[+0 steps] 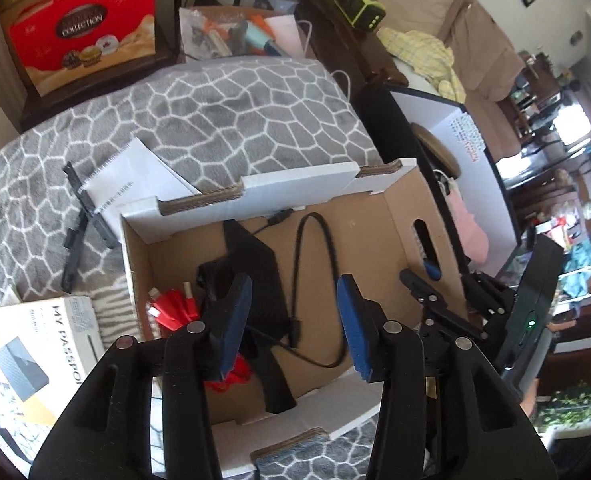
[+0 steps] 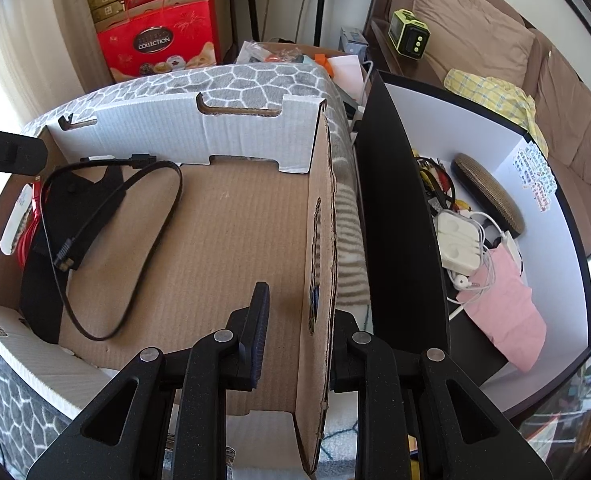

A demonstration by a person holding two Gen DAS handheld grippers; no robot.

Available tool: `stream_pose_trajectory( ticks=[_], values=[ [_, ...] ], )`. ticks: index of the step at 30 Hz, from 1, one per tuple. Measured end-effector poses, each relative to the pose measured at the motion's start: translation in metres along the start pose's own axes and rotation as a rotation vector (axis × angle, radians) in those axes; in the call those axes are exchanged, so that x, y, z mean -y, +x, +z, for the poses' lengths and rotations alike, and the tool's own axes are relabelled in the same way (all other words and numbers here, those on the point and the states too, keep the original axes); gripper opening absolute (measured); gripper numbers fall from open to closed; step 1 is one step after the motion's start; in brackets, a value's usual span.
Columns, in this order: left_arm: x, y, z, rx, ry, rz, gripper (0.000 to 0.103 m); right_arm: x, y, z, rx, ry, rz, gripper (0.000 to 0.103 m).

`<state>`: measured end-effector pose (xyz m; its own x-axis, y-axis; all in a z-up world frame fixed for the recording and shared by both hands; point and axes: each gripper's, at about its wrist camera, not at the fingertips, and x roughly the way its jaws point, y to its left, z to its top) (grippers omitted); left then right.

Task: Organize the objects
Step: 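Lower the black cable into the cardboard tray and open the left gripper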

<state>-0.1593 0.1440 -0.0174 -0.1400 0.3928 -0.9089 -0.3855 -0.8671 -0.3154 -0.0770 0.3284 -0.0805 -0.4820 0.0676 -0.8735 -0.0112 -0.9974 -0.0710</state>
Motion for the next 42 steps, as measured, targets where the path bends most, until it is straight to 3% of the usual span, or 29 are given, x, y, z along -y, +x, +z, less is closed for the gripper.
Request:
stream_pose_trajectory(
  ticks=[6, 9, 13, 24, 27, 33, 42],
  values=[
    [0.015, 0.010, -0.002, 0.044, 0.125, 0.248, 0.042, 0.000, 0.000, 0.000, -0.001, 0.001, -0.001, 0.024],
    [0.017, 0.022, -0.002, 0.030, 0.170, 0.304, 0.042, 0.000, 0.000, 0.000, -0.001, 0.001, 0.000, 0.024],
    [0.019, 0.034, -0.002, 0.007, 0.223, 0.379, 0.018, -0.001, 0.001, -0.001, -0.002, 0.003, 0.001, 0.024],
    [0.016, 0.052, 0.003, -0.031, 0.246, 0.415, 0.016, -0.002, 0.002, -0.001, -0.004, 0.007, 0.002, 0.025],
    [0.018, 0.056, 0.000, -0.032, 0.276, 0.436, 0.009, -0.002, 0.003, -0.001, -0.006, 0.011, 0.007, 0.025],
    [0.026, 0.044, -0.011, 0.006, 0.349, 0.487, 0.006, -0.002, 0.003, -0.002, -0.008, 0.009, 0.005, 0.025],
    [0.008, 0.022, -0.019, 0.008, 0.343, 0.499, 0.005, -0.003, 0.002, -0.001, -0.008, 0.011, 0.005, 0.025]
  ],
)
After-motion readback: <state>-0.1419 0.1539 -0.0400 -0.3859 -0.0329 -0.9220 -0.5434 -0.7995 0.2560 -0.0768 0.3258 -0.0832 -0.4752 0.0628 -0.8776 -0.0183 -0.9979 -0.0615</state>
